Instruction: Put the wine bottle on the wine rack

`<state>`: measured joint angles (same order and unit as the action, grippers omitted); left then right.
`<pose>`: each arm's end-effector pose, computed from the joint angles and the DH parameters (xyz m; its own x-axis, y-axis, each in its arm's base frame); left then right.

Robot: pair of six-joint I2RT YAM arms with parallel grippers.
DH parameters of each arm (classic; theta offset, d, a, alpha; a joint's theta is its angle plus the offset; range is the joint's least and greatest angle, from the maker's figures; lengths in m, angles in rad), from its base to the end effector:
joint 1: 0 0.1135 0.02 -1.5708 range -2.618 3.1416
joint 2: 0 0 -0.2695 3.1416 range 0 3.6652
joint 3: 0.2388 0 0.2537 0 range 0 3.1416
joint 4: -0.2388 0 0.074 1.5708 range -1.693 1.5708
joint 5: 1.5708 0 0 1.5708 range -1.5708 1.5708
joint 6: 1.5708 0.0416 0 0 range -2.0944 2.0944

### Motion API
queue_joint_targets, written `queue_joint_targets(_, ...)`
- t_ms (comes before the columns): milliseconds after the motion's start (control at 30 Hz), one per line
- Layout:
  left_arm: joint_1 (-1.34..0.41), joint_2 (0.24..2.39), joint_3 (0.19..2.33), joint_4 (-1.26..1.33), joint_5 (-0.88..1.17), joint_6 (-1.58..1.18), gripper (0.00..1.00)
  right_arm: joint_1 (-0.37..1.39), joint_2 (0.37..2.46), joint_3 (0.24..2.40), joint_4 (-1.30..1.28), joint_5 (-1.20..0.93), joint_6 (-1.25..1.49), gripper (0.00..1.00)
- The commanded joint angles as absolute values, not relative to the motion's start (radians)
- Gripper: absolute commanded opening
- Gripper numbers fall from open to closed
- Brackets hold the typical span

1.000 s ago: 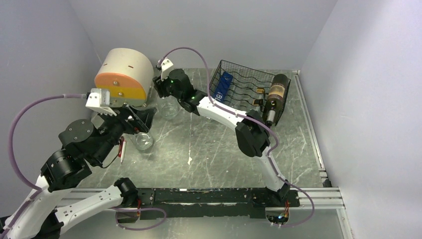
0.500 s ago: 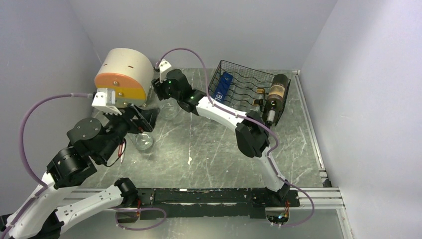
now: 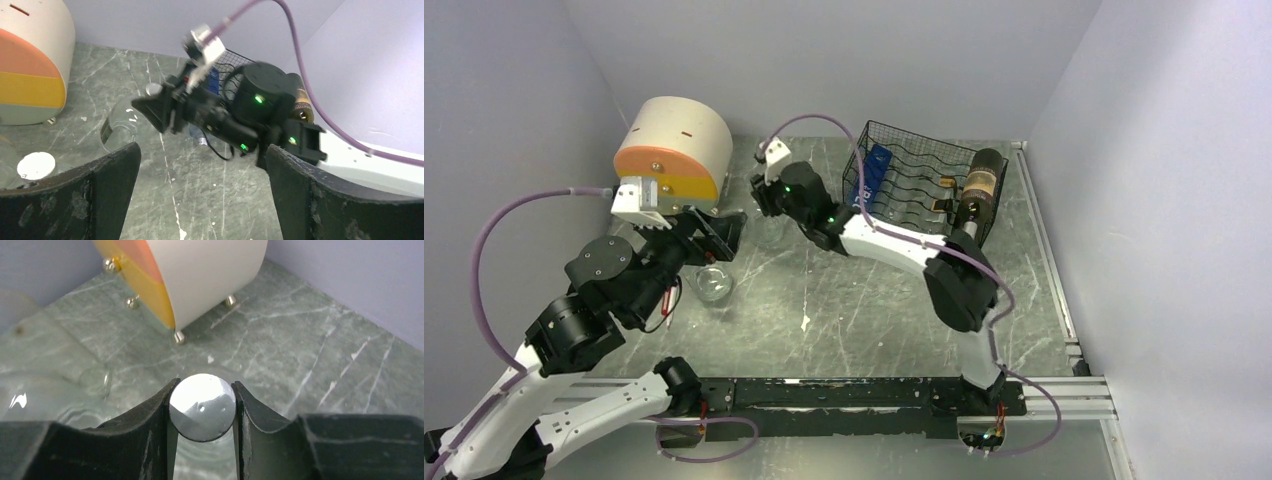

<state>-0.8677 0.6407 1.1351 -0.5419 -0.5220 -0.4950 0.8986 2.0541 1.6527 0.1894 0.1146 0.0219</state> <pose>0.0820 -0.0647 0.4392 -0.1882 -0.4148 -0.8902 0.2839 0.8447 -0.4537 0.3203 0.3948 0.2868 -0.1465 -0.1491 -0.9779 -0.7047 0.7095 -0.0026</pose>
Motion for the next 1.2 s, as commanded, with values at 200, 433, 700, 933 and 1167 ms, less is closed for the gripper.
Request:
queue_joint_targets(200, -0.871, 0.686, 1.080, -0.433, -0.576, -0.511, 0.98, 1.013, 1.686, 1.098, 0.375, 0.284, 0.088, 0.00)
queue_joint_targets(433, -0.871, 0.752, 0.992, -0.318, -0.651, -0.519, 0.95, 1.026, 1.467, 0.925, 0.189, 0.327, 0.179, 0.00)
queue_joint_targets(700, -0.870, 0.850, 0.924, -0.276, -0.569, -0.542, 0.99, 1.027, 1.283, 0.771, -0.005, 0.248, 0.269, 0.00)
queue_joint_targets(933, -0.810, 0.966, 0.852, -0.191, -0.411, -0.522, 1.00, 1.027, 1.219, 0.619, -0.035, 0.202, 0.420, 0.00)
queue_joint_targets(1167, -0.736, 1.083, 0.790, -0.154, -0.234, -0.564, 1.00, 1.035, 1.219, 0.534, 0.029, 0.152, 0.491, 0.00)
